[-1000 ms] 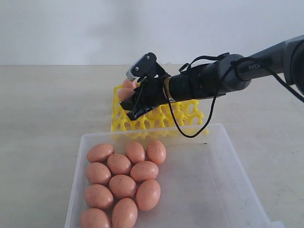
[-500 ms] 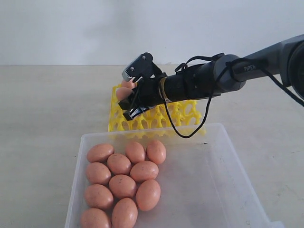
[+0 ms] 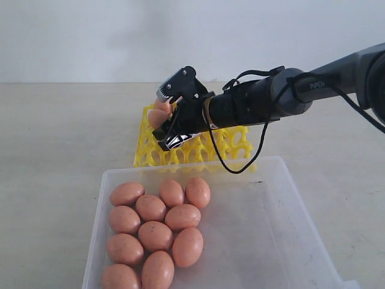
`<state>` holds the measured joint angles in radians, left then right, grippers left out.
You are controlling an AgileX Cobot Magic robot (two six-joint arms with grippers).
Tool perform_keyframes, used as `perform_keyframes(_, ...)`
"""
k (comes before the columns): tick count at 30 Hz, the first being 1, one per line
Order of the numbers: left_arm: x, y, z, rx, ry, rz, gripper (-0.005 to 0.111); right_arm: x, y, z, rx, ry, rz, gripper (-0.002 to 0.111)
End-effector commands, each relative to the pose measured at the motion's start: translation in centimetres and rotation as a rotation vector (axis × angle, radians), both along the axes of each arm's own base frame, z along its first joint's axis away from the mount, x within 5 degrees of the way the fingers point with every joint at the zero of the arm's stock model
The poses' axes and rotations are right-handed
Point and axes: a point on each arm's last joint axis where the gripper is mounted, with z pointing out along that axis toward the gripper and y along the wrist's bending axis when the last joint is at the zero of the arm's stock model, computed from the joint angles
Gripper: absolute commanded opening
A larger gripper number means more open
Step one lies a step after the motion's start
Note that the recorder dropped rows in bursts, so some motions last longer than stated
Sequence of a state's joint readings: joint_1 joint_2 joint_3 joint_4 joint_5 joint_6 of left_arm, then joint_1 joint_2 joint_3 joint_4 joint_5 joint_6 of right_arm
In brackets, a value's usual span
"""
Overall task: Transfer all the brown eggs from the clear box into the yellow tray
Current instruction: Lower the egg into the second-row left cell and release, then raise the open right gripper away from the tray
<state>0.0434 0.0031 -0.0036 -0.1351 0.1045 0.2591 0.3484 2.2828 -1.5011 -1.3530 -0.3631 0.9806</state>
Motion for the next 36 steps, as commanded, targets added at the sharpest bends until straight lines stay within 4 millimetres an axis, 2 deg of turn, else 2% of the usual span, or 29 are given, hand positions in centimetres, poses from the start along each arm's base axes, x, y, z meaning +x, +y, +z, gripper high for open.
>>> perform_keyframes(1, 0.0, 0.0, -0.1, 0.000, -0.003, -0.006, 0.004, 0.2, -0.6, 3.0, -0.023, -0.060, -0.061, 0.062)
perform_keyframes(4, 0.0, 0.0, -0.1, 0.000, -0.003, -0.006, 0.004, 0.3, -1.0, 4.4, -0.008, -0.067, -0.123, 0.062)
perform_keyframes(6, 0.0, 0.0, -0.1, 0.000, -0.003, -0.006, 0.004, 0.3, -1.1, 4.9, 0.022, -0.049, -0.160, 0.053)
perform_keyframes(7, 0.0, 0.0, -0.1, 0.000, -0.003, -0.006, 0.004, 0.3, -1.1, 4.9, 0.031, -0.042, -0.167, 0.047)
perform_keyframes(11, 0.0, 0.0, -0.1, 0.000, -0.003, -0.006, 0.004, 0.2, -1.0, 4.9, 0.069, -0.015, -0.175, 0.003)
perform_keyframes(16, 0.0, 0.0, -0.1, 0.000, -0.003, -0.006, 0.004, -0.1, -0.6, 5.7, 0.133, -0.001, -0.149, 0.000)
perform_keyframes(21, 0.0, 0.0, -0.1, 0.000, -0.003, -0.006, 0.004, -1.7, -1.2, 8.2, 0.154, 0.043, -0.183, 0.000)
perform_keyframes(23, 0.0, 0.0, -0.1, 0.000, -0.003, -0.006, 0.004, -3.1, -2.2, 9.5, 0.124, 0.041, -0.220, 0.000)
perform_keyframes(26, 0.0, 0.0, -0.1, 0.000, -0.003, -0.006, 0.004, -6.4, -4.5, 10.5, 0.078, 0.049, -0.336, 0.000)
perform_keyframes(31, 0.0, 0.0, -0.1, 0.000, -0.003, -0.006, 0.004, -14.2, -9.1, 12.9, 0.033, -0.025, -0.539, 0.000)
perform_keyframes(33, 0.0, 0.0, -0.1, 0.000, -0.003, -0.006, 0.004, -17.0, -9.9, 13.5, 0.053, -0.026, -0.519, 0.000)
perform_keyframes(36, 0.0, 0.0, -0.1, 0.000, -0.003, -0.006, 0.004, -20.5, -9.9, 12.6, 0.055, 0.026, -0.374, 0.000)
